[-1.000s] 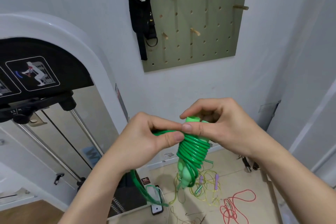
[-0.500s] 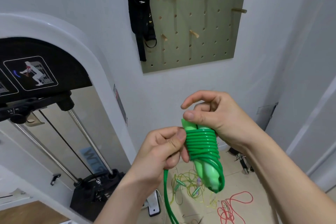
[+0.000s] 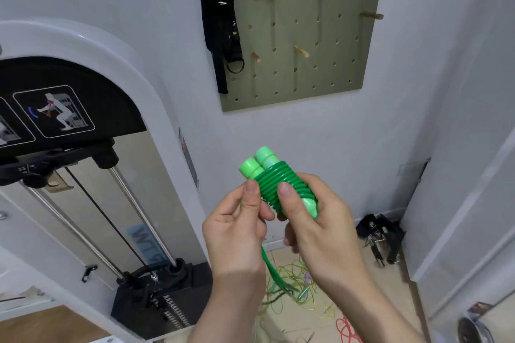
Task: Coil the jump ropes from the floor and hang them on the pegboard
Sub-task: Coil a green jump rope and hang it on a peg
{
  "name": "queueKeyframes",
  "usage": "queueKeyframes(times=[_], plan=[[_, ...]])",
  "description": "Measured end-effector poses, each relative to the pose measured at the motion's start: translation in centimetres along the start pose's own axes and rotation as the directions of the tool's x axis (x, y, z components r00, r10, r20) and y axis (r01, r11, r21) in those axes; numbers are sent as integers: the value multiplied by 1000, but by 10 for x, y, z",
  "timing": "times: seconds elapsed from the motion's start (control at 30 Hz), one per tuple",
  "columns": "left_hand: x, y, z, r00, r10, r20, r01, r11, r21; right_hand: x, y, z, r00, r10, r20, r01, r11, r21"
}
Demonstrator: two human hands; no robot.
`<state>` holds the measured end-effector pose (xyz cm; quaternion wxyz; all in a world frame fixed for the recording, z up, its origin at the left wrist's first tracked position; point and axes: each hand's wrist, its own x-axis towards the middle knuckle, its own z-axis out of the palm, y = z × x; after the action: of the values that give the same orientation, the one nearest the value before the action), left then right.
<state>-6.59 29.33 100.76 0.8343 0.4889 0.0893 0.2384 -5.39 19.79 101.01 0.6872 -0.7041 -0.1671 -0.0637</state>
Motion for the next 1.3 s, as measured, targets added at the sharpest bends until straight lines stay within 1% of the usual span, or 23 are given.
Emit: queueKeyframes(times=[0.07,0.17,0.27,0.33,0.37,0.4,0.43,0.5,0.57,0.6,0.63,0.67,0.7,0.73,0.77,0.8,0.87,0.93,1.0,1.07,1.17,1.23,1.3], plan=[[3,0,-8,995,-54,81,54,999,2,6,-1,-8,1000,15,-4,-14,996,84],[9,4,-27,952,-104,288,98,995,35,12,-1,-29,979,103,177,-139,969,204],[15,14,-40,831,-166,532,161,985,55,19,5,-47,890,132,436,-299,892,340],[17,21,-40,750,-185,635,184,981,68,25,9,-52,818,128,560,-385,846,369],[17,23,-38,727,-185,661,184,980,72,28,10,-52,792,129,597,-405,843,355],[16,25,-35,722,-185,667,172,981,86,30,10,-51,772,129,623,-419,839,345],[16,27,-32,737,-174,653,137,985,108,32,10,-50,758,136,638,-445,823,354],[17,30,-28,796,-117,594,29,988,155,35,13,-46,733,182,656,-532,753,386],[17,32,-27,823,-16,568,-106,978,182,35,20,-43,650,243,720,-640,685,347],[16,32,-26,825,21,565,-160,967,197,32,22,-39,595,261,760,-691,649,318],[15,31,-25,837,37,546,-187,957,222,30,22,-35,562,286,776,-728,616,301],[14,30,-24,865,30,500,-183,948,260,27,22,-31,567,336,752,-743,603,291],[14,28,-24,899,21,438,-168,940,298,25,21,-28,614,402,680,-721,635,276],[14,26,-25,930,16,368,-148,932,332,23,21,-25,688,442,576,-664,703,254],[15,24,-26,951,21,310,-136,924,357,21,19,-23,766,434,474,-582,782,223],[15,23,-26,966,30,258,-129,918,376,21,20,-22,831,389,398,-488,853,186],[16,21,-25,983,56,177,-124,908,400,21,20,-20,915,233,329,-285,951,119],[16,16,-24,990,61,129,-108,912,395,18,23,-14,954,63,294,-56,998,-30],[16,13,-24,991,17,132,-66,925,375,15,28,-8,975,-29,219,55,992,-113],[17,14,-25,977,-65,204,-8,942,336,12,31,-3,990,-32,135,37,999,-37],[18,18,-26,924,-133,359,3,940,340,12,27,-2,996,53,78,-67,979,194],[19,18,-27,907,-141,396,12,950,311,13,22,-2,994,78,80,-95,965,244],[20,19,-28,898,-170,407,73,967,243,13,18,-2,991,90,101,-113,959,261]])
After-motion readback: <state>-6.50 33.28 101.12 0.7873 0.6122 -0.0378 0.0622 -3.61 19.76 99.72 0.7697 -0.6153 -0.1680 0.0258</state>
